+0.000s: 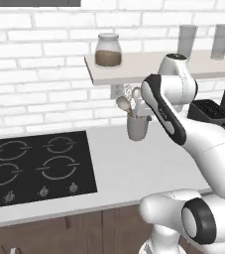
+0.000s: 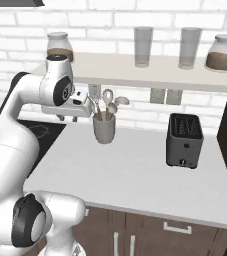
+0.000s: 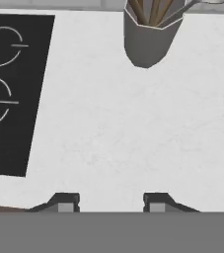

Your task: Take a straw from the drawer in front and place it inside the glass cup on the dining counter.

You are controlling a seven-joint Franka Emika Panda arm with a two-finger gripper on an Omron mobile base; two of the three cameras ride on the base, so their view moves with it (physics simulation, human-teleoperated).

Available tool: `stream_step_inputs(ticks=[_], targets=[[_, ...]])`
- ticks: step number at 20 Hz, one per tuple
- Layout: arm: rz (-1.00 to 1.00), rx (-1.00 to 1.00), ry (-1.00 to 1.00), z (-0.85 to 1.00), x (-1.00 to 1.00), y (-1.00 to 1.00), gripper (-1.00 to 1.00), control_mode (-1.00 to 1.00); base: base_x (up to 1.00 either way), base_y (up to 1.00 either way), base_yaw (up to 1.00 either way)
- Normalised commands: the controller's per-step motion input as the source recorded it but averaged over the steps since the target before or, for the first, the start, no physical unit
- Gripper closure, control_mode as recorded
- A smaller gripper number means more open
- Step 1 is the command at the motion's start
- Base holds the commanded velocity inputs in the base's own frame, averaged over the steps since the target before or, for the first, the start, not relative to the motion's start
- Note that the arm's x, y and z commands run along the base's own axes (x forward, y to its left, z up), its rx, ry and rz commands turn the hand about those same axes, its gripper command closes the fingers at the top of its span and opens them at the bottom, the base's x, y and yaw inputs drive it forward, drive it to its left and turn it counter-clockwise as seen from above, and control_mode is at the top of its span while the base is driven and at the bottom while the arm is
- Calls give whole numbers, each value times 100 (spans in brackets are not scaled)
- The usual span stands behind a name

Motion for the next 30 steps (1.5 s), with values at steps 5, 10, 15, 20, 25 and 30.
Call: stream_step_inputs(ticks=[5, 10, 15, 20, 25, 30], targets=[[0, 0, 0, 0, 0, 0, -100, 100, -53, 1, -2], [0, 0, 0, 0, 0, 0, -100, 100, -81, 30, -11], [0, 0, 0, 0, 0, 0, -100, 100, -9, 54, -67], [0, 0, 0, 0, 0, 0, -100, 100, 0, 32, -81], [0, 0, 0, 0, 0, 0, -100, 100, -13, 54, -66], [0, 0, 0, 0, 0, 0, -100, 100, -57, 73, -53]])
